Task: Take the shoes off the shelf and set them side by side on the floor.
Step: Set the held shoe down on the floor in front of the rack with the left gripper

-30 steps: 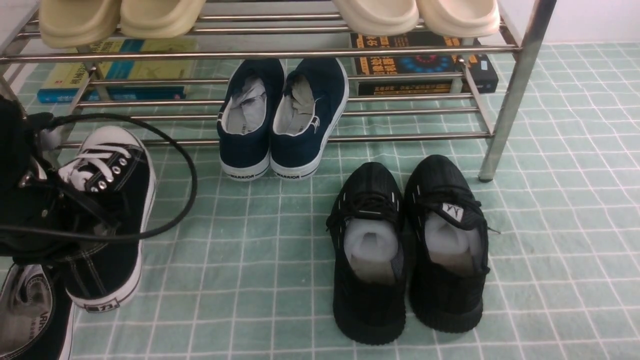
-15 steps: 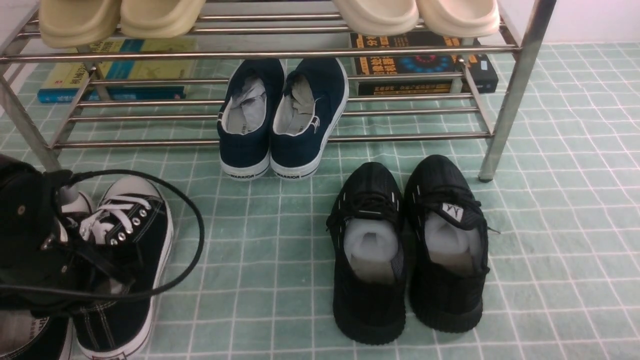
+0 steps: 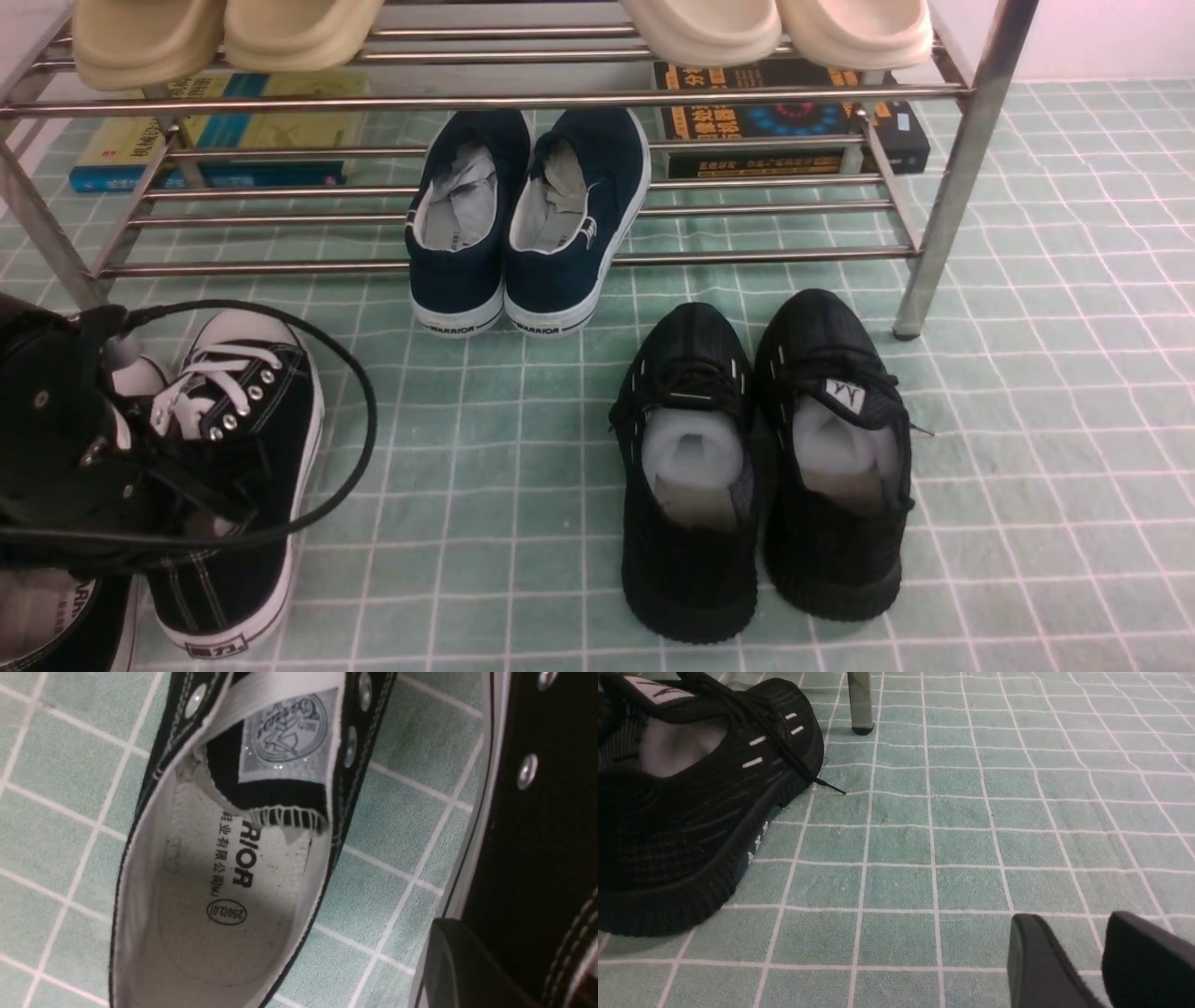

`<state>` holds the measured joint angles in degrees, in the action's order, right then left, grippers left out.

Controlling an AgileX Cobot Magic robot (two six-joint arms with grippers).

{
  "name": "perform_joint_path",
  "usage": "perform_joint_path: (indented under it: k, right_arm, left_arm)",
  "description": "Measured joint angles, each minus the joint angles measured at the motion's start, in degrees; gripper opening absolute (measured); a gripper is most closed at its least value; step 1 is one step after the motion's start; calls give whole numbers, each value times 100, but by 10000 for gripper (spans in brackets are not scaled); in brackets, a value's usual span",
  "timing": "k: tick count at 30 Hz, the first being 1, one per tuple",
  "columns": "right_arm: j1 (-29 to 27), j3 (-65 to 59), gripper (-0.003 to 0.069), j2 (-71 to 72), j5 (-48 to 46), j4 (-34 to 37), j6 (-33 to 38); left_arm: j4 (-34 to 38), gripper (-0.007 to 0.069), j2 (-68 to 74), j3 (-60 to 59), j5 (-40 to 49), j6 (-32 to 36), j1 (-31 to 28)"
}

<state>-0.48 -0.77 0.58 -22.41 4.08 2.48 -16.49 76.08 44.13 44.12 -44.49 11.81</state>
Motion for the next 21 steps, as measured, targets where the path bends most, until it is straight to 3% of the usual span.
perform_joint_path:
  k: [8,16,19,21]
  right_arm:
    - [0,0,237,0,0,0,0]
    - [0,0,237,0,0,0,0]
    - [0,0,237,0,0,0,0]
    - [0,0,237,0,-1,0,0]
  left_arm:
    - [-60,103,-14,0,59,-19,0]
    - [-107,328,-135,120,312,322,0]
    - [-107,338,-302,440,858,671,0]
    - [-113,295,-534,769,1406,1163,0]
